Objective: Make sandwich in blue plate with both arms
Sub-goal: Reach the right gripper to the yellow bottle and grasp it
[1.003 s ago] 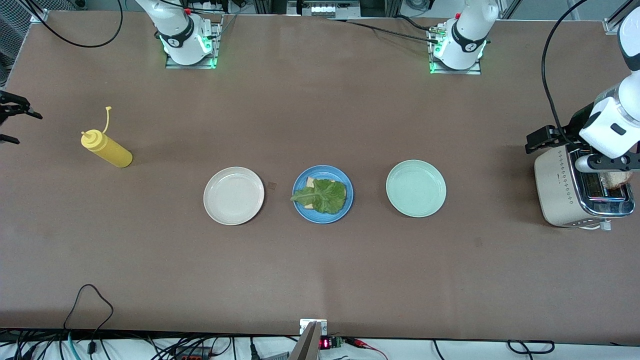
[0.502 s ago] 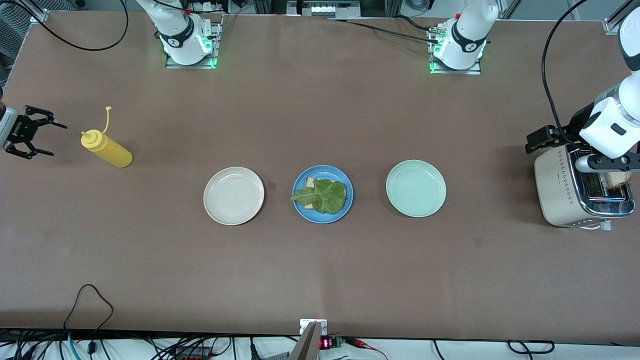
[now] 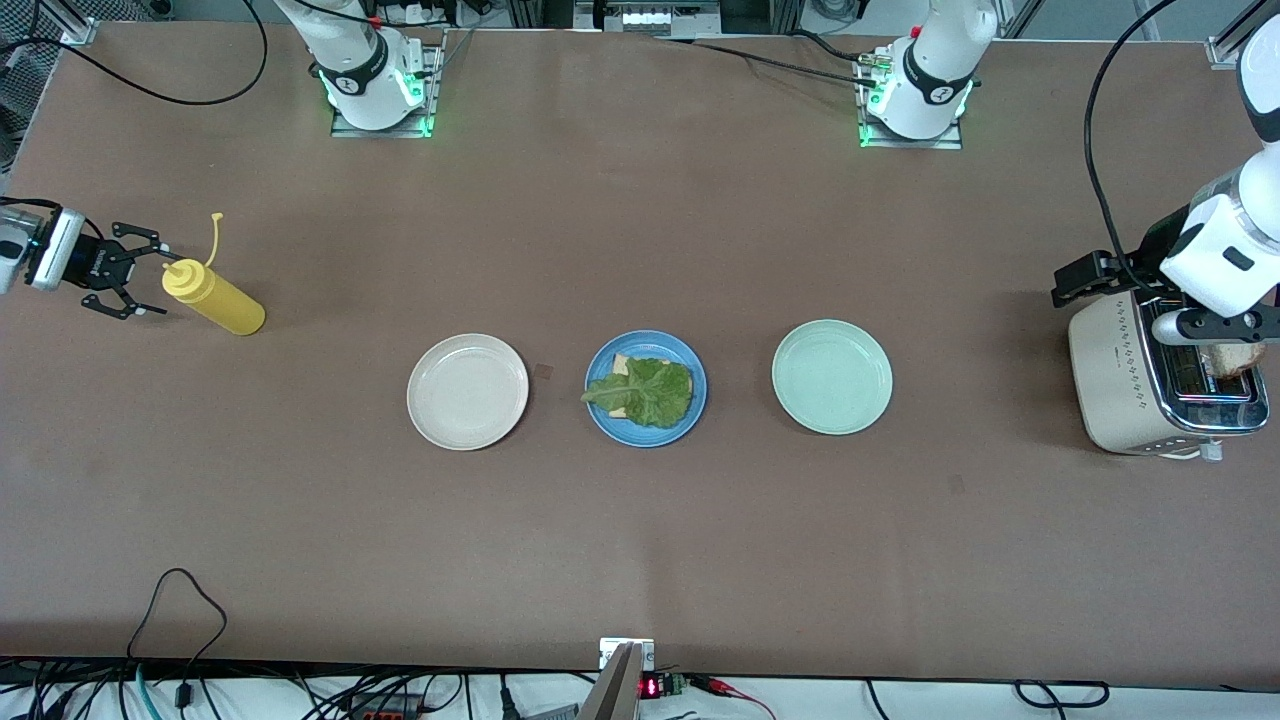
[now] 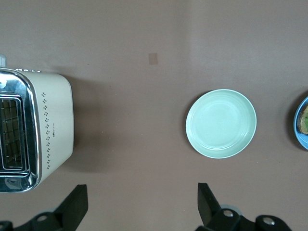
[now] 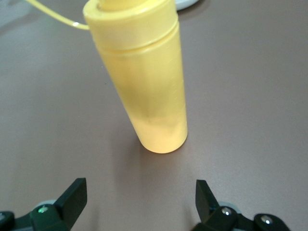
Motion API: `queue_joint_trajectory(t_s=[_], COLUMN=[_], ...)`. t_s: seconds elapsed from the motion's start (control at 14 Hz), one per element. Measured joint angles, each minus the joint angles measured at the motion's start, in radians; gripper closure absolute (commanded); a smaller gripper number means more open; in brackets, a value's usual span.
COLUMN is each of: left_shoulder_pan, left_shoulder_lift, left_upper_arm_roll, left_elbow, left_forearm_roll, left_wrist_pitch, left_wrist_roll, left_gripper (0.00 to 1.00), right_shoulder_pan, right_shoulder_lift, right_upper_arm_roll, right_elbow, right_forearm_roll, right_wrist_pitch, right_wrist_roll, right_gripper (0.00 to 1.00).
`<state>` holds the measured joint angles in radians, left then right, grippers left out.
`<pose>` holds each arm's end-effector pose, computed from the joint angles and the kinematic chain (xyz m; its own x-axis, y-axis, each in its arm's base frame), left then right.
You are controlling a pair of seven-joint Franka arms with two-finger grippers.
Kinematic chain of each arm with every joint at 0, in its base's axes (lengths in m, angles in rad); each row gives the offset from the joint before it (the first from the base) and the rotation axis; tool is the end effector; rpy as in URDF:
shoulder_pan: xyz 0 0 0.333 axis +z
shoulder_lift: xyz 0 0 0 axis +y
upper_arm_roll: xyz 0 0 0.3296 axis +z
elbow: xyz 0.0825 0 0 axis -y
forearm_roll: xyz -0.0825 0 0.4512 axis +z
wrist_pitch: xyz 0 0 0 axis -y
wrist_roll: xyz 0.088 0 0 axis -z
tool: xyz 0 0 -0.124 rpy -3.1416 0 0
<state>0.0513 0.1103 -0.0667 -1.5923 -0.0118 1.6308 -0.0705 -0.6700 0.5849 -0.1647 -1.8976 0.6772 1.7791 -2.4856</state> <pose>0.6552 -0.0097 0.5442 0.9958 0.0557 -0.0727 0.0568 -0.9983 0.0140 0.4464 -0.4013 0.1173 0.2738 0.6471 0.7116 0.9590 -0.2402 -0.1506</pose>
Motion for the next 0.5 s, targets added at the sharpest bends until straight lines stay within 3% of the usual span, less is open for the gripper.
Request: queue_joint_trajectory(t_s=[0.5], left_shoulder_pan=[0.001], left_shoulder_lift=[0.0], left_upper_arm_roll=[0.0], left_elbow=[0.0], left_forearm_roll=[0.0], left_wrist_pitch=[0.0], left_wrist_roll=[0.0], left_gripper=[0.0], right_shoulder_pan=[-0.045], right_shoulder_lift=[0.064], right_upper_arm_roll=[0.033], right_elbow=[0.032], right_forearm_roll=[0.155], right_wrist_pitch=[-0.147], right_wrist_roll=[-0.162], right_gripper=[0.0])
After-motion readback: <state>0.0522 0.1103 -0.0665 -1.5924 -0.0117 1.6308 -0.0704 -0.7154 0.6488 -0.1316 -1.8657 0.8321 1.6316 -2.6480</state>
